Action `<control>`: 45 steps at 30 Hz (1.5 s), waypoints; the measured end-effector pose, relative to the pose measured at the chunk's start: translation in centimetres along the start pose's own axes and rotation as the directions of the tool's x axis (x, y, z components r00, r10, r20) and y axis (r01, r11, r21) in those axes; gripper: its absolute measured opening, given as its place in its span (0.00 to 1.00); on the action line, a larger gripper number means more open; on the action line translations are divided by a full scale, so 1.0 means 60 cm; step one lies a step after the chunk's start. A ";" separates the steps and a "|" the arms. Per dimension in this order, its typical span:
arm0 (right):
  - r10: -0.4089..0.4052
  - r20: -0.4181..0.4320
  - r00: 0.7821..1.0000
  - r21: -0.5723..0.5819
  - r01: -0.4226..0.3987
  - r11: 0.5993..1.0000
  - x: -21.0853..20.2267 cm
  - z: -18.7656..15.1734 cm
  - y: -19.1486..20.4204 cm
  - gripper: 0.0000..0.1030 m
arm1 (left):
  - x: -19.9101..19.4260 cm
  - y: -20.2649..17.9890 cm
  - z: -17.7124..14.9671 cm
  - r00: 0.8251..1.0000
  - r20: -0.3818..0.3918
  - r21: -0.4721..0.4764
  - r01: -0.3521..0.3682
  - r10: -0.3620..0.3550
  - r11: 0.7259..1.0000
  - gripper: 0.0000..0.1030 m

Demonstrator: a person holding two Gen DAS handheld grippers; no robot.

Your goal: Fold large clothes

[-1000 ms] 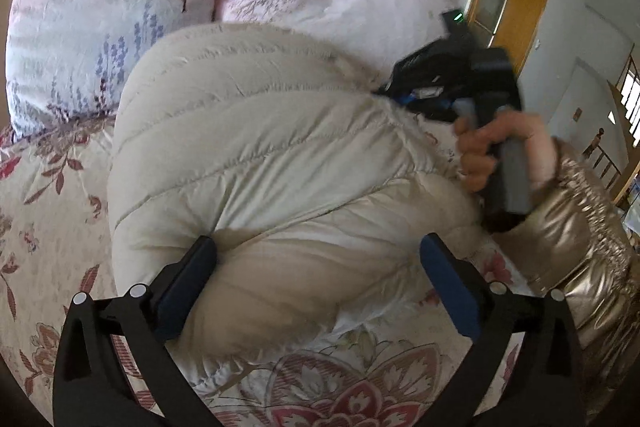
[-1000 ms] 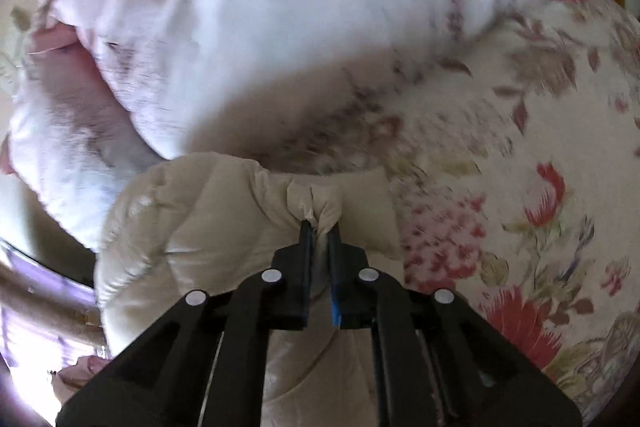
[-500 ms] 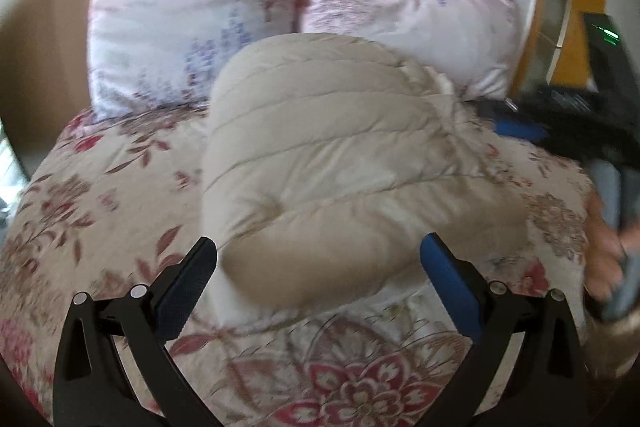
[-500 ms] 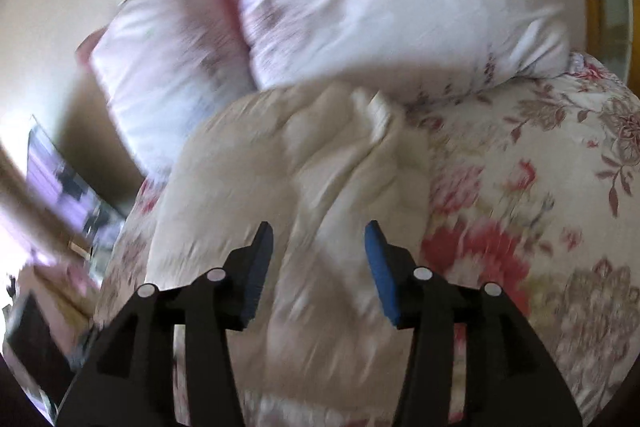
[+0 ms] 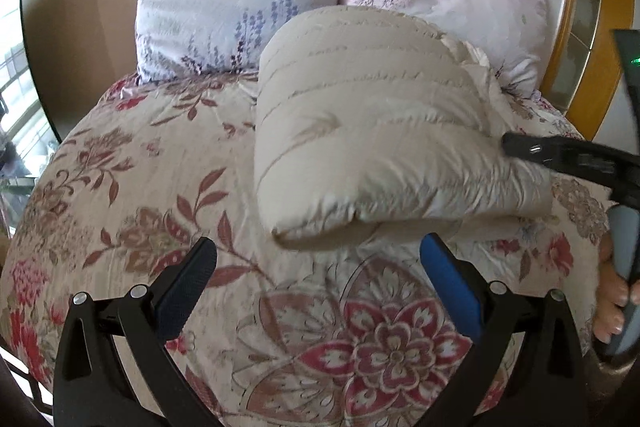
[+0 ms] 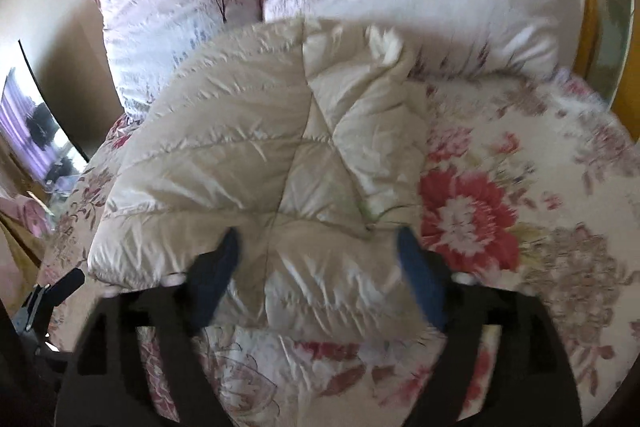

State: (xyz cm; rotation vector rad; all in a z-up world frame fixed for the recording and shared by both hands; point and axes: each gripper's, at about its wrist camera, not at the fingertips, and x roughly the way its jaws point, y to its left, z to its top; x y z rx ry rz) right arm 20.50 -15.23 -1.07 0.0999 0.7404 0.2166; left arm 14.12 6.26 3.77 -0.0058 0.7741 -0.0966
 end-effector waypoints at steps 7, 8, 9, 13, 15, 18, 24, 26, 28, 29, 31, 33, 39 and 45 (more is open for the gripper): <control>-0.157 0.090 0.983 -0.037 0.161 0.986 -0.066 -0.041 0.010 0.98 | -0.001 -0.001 -0.009 0.999 -0.023 0.004 -0.047 0.047 0.999 0.99; -0.166 0.087 0.982 -0.036 0.169 0.985 -0.069 -0.045 0.011 0.98 | -0.001 -0.001 -0.010 0.998 -0.028 0.007 -0.054 0.054 0.999 0.99; -0.170 0.082 0.982 -0.034 0.173 0.984 -0.071 -0.052 0.011 0.98 | -0.001 -0.002 -0.011 0.998 -0.029 0.008 -0.057 0.057 0.998 0.99; -0.185 0.051 0.981 -0.043 0.187 0.981 -0.075 -0.077 0.016 0.98 | -0.002 -0.002 -0.014 0.998 -0.034 0.007 -0.054 0.055 0.998 0.99; -0.212 0.028 0.977 -0.056 0.213 0.975 -0.072 -0.089 0.021 0.98 | -0.003 -0.004 -0.016 0.997 -0.039 0.011 -0.063 0.063 0.998 0.99; -0.246 -0.001 0.969 -0.075 0.245 0.967 -0.067 -0.102 0.022 0.98 | -0.007 -0.007 -0.019 0.996 -0.039 0.019 -0.077 0.077 0.997 0.99; -0.254 -0.041 0.966 -0.072 0.251 0.965 -0.063 -0.114 0.021 0.98 | -0.010 -0.009 -0.020 0.994 -0.045 0.034 -0.100 0.101 0.994 0.99; -0.252 -0.048 0.967 -0.078 0.247 0.966 -0.061 -0.116 0.022 0.98 | -0.009 -0.011 -0.021 0.993 -0.052 0.038 -0.102 0.104 0.994 0.99; -0.252 -0.057 0.966 -0.087 0.247 0.965 -0.058 -0.118 0.025 0.98 | -0.008 -0.011 -0.023 0.993 -0.059 0.037 -0.097 0.099 0.995 0.99; -0.252 -0.060 0.966 -0.090 0.246 0.965 -0.057 -0.118 0.025 0.98 | -0.007 -0.011 -0.024 0.993 -0.062 0.038 -0.094 0.096 0.995 0.99; -0.250 -0.070 0.966 -0.097 0.243 0.965 -0.053 -0.120 0.026 0.98 | -0.007 -0.012 -0.026 0.993 -0.066 0.040 -0.091 0.093 0.995 0.99; -0.249 -0.078 0.965 -0.103 0.241 0.965 -0.049 -0.122 0.028 0.98 | -0.005 -0.012 -0.027 0.993 -0.070 0.041 -0.088 0.091 0.995 0.99; -0.250 -0.093 0.964 -0.116 0.238 0.964 -0.043 -0.124 0.032 0.98 | 0.000 -0.010 -0.027 0.992 -0.086 0.035 -0.088 0.091 0.995 0.99; -0.245 -0.108 0.964 -0.120 0.232 0.965 -0.036 -0.126 0.035 0.98 | 0.002 -0.007 -0.028 0.992 -0.090 0.030 -0.085 0.088 0.996 0.99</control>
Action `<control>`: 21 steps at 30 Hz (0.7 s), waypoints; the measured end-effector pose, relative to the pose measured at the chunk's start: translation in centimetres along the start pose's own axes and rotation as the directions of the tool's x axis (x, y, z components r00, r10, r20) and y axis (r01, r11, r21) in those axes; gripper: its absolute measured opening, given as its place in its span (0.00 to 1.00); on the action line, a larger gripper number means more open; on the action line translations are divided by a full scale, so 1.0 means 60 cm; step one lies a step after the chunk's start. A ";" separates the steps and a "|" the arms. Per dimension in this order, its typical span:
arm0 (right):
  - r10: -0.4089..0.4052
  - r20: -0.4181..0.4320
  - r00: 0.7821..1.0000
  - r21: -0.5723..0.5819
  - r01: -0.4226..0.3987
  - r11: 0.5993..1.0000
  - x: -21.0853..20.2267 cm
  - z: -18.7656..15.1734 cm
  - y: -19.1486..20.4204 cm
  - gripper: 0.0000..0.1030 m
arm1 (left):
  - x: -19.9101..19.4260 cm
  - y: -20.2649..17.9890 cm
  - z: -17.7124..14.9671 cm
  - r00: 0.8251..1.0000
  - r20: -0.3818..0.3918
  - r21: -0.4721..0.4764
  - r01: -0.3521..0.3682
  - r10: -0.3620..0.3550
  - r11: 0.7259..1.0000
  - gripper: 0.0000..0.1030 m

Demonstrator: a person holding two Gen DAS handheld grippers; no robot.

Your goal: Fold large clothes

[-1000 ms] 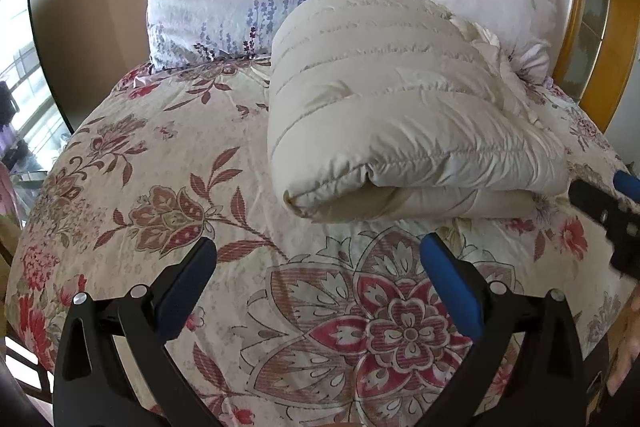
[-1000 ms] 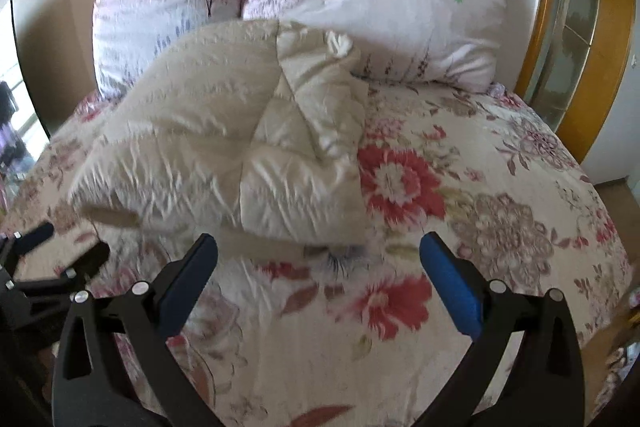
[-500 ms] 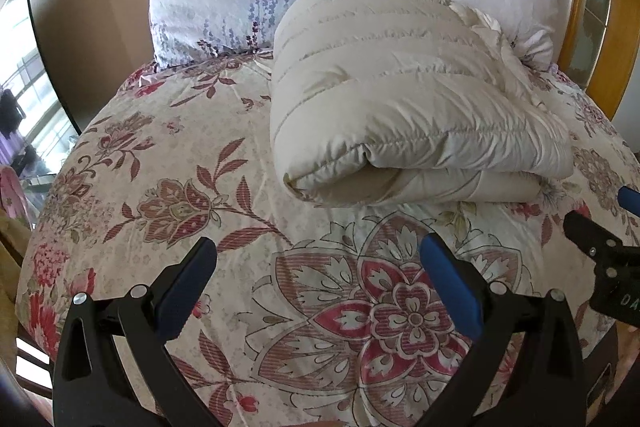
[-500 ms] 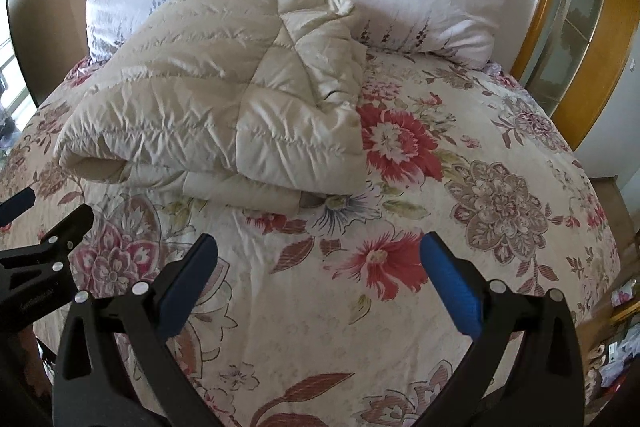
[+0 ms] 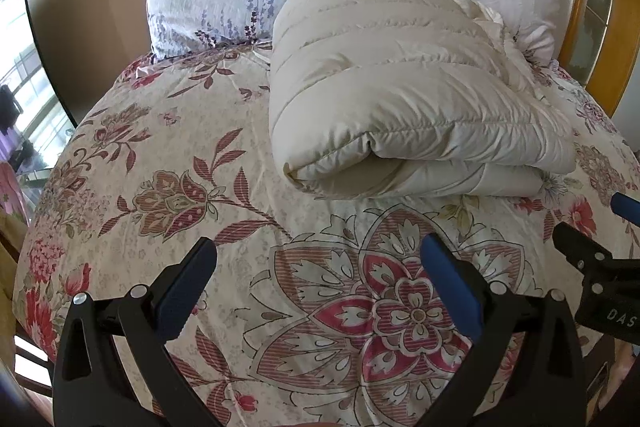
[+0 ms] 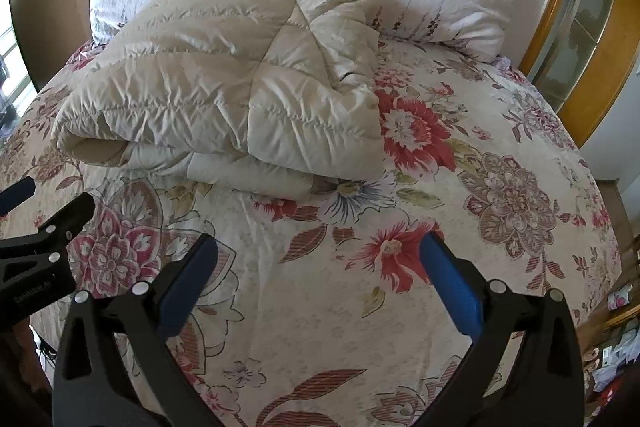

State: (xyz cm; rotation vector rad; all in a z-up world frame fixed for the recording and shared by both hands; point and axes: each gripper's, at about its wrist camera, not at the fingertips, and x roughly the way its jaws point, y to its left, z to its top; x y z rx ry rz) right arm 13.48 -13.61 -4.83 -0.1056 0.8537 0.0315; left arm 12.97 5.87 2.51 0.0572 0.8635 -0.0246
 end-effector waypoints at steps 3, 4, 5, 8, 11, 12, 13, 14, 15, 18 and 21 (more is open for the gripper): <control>0.009 -0.006 1.000 -0.003 -0.009 1.000 0.002 -0.001 0.002 0.98 | 0.000 -0.001 0.000 1.000 -0.003 0.000 0.000 0.000 1.000 0.99; 0.010 -0.007 1.000 -0.003 -0.010 1.000 0.003 -0.002 0.004 0.98 | 0.001 -0.001 0.000 1.000 -0.005 0.001 0.000 0.000 1.000 0.99; 0.011 -0.008 1.000 -0.004 -0.011 1.000 0.004 -0.002 0.004 0.98 | 0.002 -0.001 0.000 1.000 -0.006 0.002 0.000 0.000 1.000 0.99; 0.015 -0.013 1.000 -0.003 -0.015 1.000 0.007 -0.002 0.004 0.98 | 0.004 -0.001 0.000 1.000 -0.009 0.004 0.000 0.000 1.000 0.99; 0.019 -0.018 1.000 0.000 -0.019 1.000 0.010 -0.003 0.006 0.98 | 0.004 -0.001 0.000 1.000 -0.011 0.003 -0.001 0.001 1.000 0.99; 0.020 -0.019 1.000 0.001 -0.020 1.000 0.010 -0.003 0.006 0.98 | 0.005 -0.001 0.000 1.000 -0.011 0.004 -0.001 0.001 1.000 0.99; 0.020 -0.020 1.000 0.001 -0.020 1.000 0.011 -0.003 0.006 0.98 | 0.005 -0.001 0.000 1.000 -0.011 0.003 -0.001 0.001 1.000 0.99; 0.020 -0.020 1.000 0.002 -0.020 1.000 0.011 -0.003 0.007 0.98 | 0.005 -0.001 0.000 1.000 -0.011 0.004 -0.001 0.001 1.000 0.99; 0.020 -0.020 1.000 0.003 -0.020 1.000 0.011 -0.003 0.007 0.98 | 0.005 -0.001 0.000 1.000 -0.011 0.003 -0.001 0.001 1.000 0.99; 0.020 -0.021 1.000 0.003 -0.020 1.000 0.012 -0.003 0.008 0.98 | 0.005 -0.001 -0.001 1.000 -0.011 0.004 0.000 0.000 1.000 0.99; 0.022 -0.022 1.000 0.005 -0.022 1.000 0.012 -0.004 0.008 0.98 | 0.006 -0.001 0.000 1.000 -0.012 0.004 -0.001 0.001 1.000 0.99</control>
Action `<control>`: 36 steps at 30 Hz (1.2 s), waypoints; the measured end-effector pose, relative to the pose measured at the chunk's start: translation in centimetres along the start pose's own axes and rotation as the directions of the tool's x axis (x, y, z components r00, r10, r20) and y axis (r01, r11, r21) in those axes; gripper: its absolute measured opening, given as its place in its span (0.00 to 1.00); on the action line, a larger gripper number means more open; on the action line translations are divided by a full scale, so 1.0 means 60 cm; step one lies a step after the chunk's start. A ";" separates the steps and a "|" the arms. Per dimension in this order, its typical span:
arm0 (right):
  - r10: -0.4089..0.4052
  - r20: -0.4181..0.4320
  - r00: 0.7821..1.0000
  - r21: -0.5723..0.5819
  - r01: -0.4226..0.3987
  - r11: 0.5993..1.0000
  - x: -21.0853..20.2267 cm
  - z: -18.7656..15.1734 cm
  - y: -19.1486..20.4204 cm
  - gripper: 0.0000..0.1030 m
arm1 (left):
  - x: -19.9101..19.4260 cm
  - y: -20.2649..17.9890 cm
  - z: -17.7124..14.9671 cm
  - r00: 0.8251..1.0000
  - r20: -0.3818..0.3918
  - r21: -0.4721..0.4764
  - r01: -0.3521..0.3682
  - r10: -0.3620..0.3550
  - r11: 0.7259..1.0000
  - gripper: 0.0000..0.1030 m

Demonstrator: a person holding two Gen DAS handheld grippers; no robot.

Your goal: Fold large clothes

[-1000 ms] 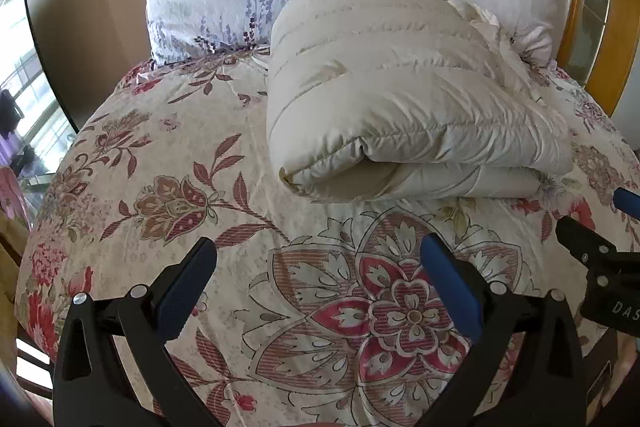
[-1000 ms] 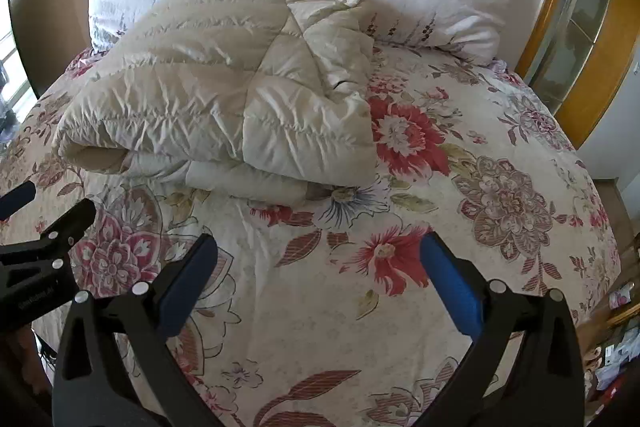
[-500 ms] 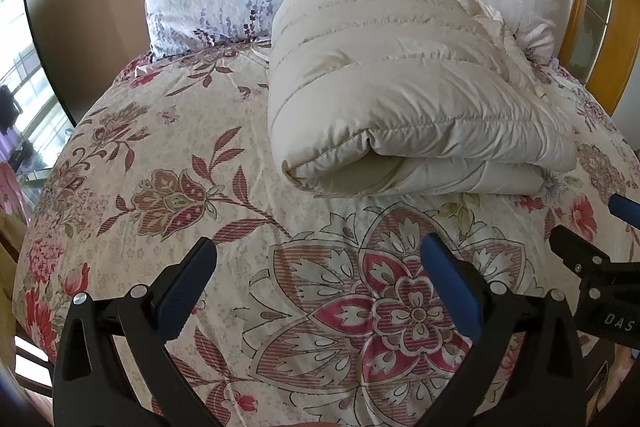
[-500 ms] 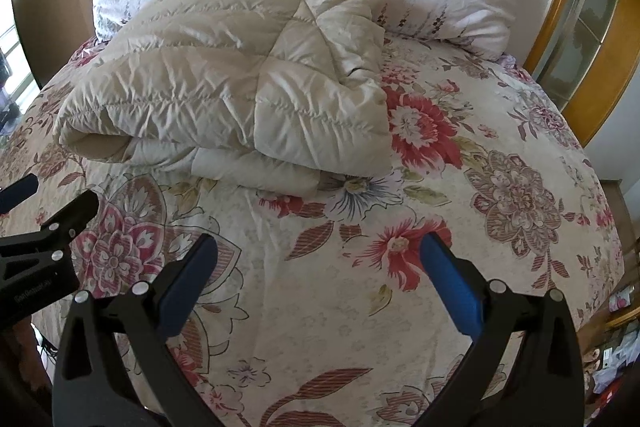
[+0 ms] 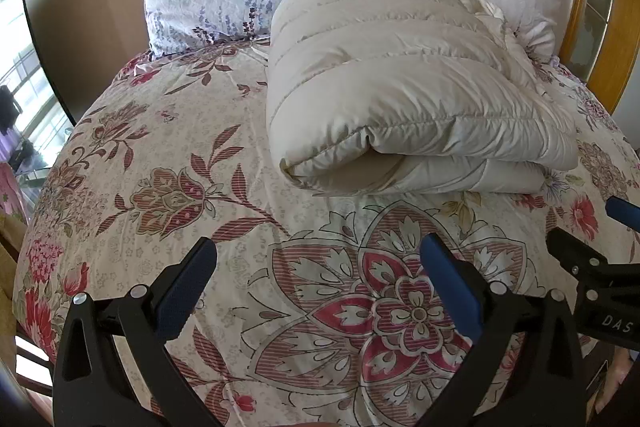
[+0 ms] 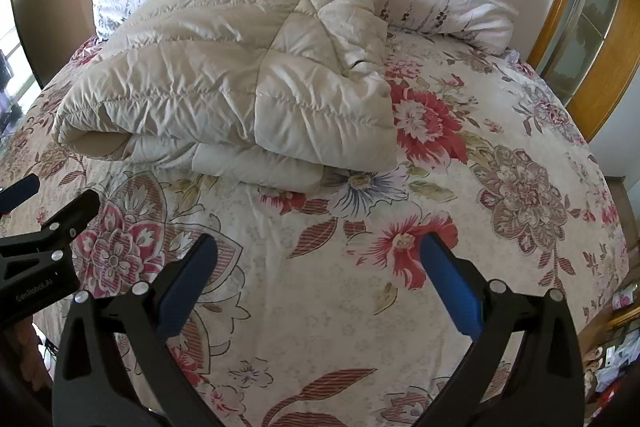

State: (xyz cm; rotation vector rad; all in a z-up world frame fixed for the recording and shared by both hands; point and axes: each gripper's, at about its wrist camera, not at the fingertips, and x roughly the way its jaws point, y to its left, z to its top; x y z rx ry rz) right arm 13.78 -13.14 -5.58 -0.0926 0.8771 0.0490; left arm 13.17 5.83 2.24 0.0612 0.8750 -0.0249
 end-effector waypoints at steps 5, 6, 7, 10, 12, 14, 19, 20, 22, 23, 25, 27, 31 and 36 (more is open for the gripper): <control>0.006 -0.004 1.000 0.001 -0.006 1.000 0.002 -0.001 0.002 0.98 | 0.001 0.000 0.000 1.000 -0.001 -0.001 0.001 -0.001 1.000 0.99; 0.007 -0.005 1.000 0.001 -0.007 1.000 0.003 -0.001 0.003 0.98 | 0.002 0.000 0.000 1.000 -0.002 -0.001 0.001 -0.001 1.000 0.99; 0.008 -0.006 1.000 0.001 -0.008 1.000 0.004 -0.001 0.002 0.98 | 0.002 0.000 0.000 1.000 -0.002 -0.001 0.001 -0.001 1.000 0.99; 0.012 -0.008 1.000 0.000 -0.012 1.000 0.004 -0.002 0.003 0.98 | 0.004 0.000 -0.001 1.000 -0.004 -0.001 0.002 -0.002 1.000 0.99; 0.013 -0.009 1.000 0.000 -0.013 1.000 0.005 -0.002 0.004 0.98 | 0.005 0.000 -0.001 1.000 -0.005 -0.001 0.002 -0.002 1.000 0.99; 0.015 -0.010 1.000 0.001 -0.015 1.000 0.006 -0.001 0.005 0.98 | 0.005 0.000 -0.001 1.000 -0.006 -0.001 0.002 -0.002 1.000 0.99; 0.019 -0.016 1.000 0.003 -0.019 1.000 0.009 -0.002 0.006 0.98 | 0.008 0.001 -0.002 1.000 -0.009 -0.002 0.003 -0.003 1.000 0.99; 0.019 -0.017 1.000 0.003 -0.019 1.000 0.009 -0.002 0.006 0.98 | 0.008 0.001 -0.002 1.000 -0.010 -0.002 0.003 -0.003 1.000 0.99; 0.020 -0.018 1.000 0.004 -0.020 1.000 0.009 -0.002 0.006 0.98 | 0.008 0.002 -0.002 1.000 -0.011 -0.002 0.003 -0.003 1.000 0.99; 0.020 -0.018 1.000 0.004 -0.020 1.000 0.009 -0.001 0.006 0.98 | 0.008 0.002 -0.003 1.000 -0.011 -0.003 0.003 -0.003 1.000 0.99; 0.020 -0.019 1.000 0.004 -0.020 1.000 0.009 -0.001 0.007 0.98 | 0.009 0.003 -0.002 1.000 -0.011 -0.002 0.004 -0.004 1.000 0.99; 0.022 -0.020 1.000 0.004 -0.022 1.000 0.010 -0.001 0.007 0.98 | 0.009 0.003 -0.002 1.000 -0.012 -0.002 0.004 -0.004 1.000 0.99; 0.022 -0.021 1.000 0.004 -0.022 1.000 0.011 -0.001 0.007 0.98 | 0.009 0.002 -0.002 1.000 -0.012 -0.002 0.005 -0.005 1.000 0.99; 0.025 -0.022 0.999 0.002 -0.025 1.000 0.013 -0.002 0.008 0.98 | 0.010 0.002 -0.002 1.000 -0.014 -0.002 0.006 -0.006 1.000 0.99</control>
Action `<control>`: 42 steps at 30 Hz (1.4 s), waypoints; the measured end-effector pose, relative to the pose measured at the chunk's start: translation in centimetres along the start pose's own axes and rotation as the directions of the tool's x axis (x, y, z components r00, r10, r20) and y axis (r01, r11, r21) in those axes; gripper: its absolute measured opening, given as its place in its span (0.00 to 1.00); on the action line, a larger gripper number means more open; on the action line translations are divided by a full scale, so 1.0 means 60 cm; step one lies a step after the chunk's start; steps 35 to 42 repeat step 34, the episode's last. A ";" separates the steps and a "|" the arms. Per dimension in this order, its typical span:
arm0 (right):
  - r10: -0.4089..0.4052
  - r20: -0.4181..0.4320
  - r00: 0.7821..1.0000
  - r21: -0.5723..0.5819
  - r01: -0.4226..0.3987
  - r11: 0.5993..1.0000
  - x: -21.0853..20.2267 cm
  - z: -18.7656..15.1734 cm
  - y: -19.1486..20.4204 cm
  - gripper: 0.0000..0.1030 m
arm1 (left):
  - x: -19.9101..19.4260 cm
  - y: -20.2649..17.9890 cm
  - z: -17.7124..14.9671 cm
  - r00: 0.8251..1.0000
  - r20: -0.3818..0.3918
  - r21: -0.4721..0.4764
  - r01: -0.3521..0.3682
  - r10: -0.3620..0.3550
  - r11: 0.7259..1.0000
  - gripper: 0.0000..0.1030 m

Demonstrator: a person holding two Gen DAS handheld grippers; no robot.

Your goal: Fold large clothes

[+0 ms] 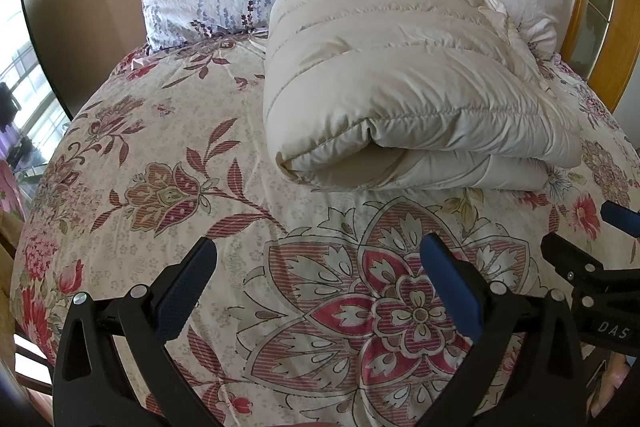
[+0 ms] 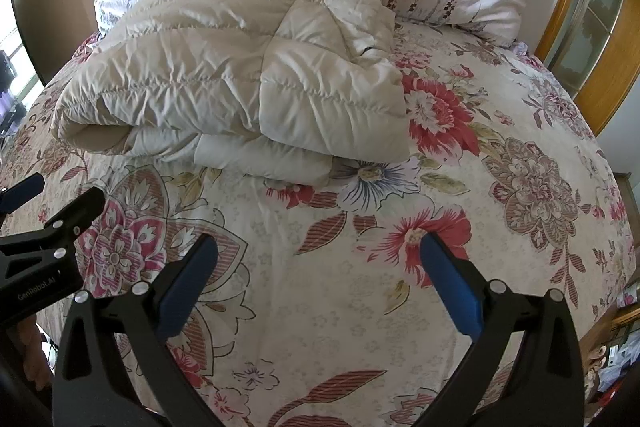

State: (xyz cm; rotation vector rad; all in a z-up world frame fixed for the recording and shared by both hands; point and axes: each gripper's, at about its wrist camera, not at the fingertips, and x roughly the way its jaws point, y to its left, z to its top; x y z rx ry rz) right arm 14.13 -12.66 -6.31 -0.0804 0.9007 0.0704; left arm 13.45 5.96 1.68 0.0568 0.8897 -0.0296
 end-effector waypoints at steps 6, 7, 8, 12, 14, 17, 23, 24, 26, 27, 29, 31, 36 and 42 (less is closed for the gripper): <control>0.002 0.000 1.000 0.000 -0.002 1.000 0.001 0.000 0.000 0.98 | 0.001 0.000 0.000 1.000 -0.001 0.000 0.001 -0.001 1.000 0.99; 0.003 -0.001 1.000 0.000 -0.003 1.000 0.001 0.000 -0.001 0.98 | 0.000 0.000 -0.001 1.000 -0.002 -0.001 0.002 -0.002 1.000 0.99; 0.004 -0.002 1.000 0.001 -0.004 1.000 0.002 -0.001 -0.001 0.98 | 0.001 0.000 -0.001 1.000 -0.002 0.000 0.002 -0.002 1.000 0.99; 0.007 -0.006 1.000 0.001 -0.007 1.000 0.005 -0.001 -0.001 0.98 | 0.003 -0.002 -0.002 1.000 -0.005 -0.001 0.006 -0.006 1.000 0.99; 0.009 -0.008 1.000 0.001 -0.009 1.000 0.006 0.000 -0.002 0.98 | 0.005 -0.001 -0.002 1.000 -0.009 -0.003 0.009 -0.009 1.000 0.99; 0.012 -0.012 1.000 0.001 -0.012 1.000 0.008 0.001 -0.004 0.98 | 0.006 -0.001 -0.002 1.000 -0.011 -0.002 0.013 -0.013 1.000 0.99; 0.016 -0.019 1.000 0.002 -0.016 1.000 0.013 0.002 -0.006 0.98 | 0.007 -0.001 0.000 1.000 -0.012 0.006 0.019 -0.019 1.000 0.99; 0.016 -0.020 1.000 0.002 -0.016 1.000 0.013 0.002 -0.006 0.98 | 0.007 -0.001 0.000 1.000 -0.013 0.006 0.020 -0.020 1.000 0.99; 0.018 -0.021 1.000 0.003 -0.018 1.000 0.014 0.001 -0.005 0.98 | 0.006 -0.001 0.000 1.000 -0.015 0.005 0.022 -0.022 1.000 0.99; 0.018 -0.021 1.000 0.003 -0.018 1.000 0.014 0.002 -0.006 0.98 | 0.007 -0.001 0.000 1.000 -0.015 0.005 0.021 -0.021 1.000 0.99; 0.019 -0.020 1.000 0.003 -0.019 1.000 0.014 0.002 -0.005 0.98 | 0.007 -0.001 0.000 1.000 -0.016 0.003 0.022 -0.022 1.000 0.99; 0.018 -0.022 1.000 0.003 -0.018 1.000 0.014 0.002 -0.005 0.98 | 0.007 -0.001 0.000 1.000 -0.017 0.003 0.023 -0.023 1.000 0.99; 0.018 -0.022 1.000 0.004 -0.018 1.000 0.014 0.002 -0.004 0.98 | 0.006 -0.001 -0.002 1.000 -0.017 0.005 0.023 -0.023 1.000 0.99; 0.018 -0.022 1.000 0.004 -0.018 1.000 0.014 0.002 -0.004 0.98 | 0.006 -0.001 -0.002 1.000 -0.017 0.005 0.023 -0.023 1.000 0.99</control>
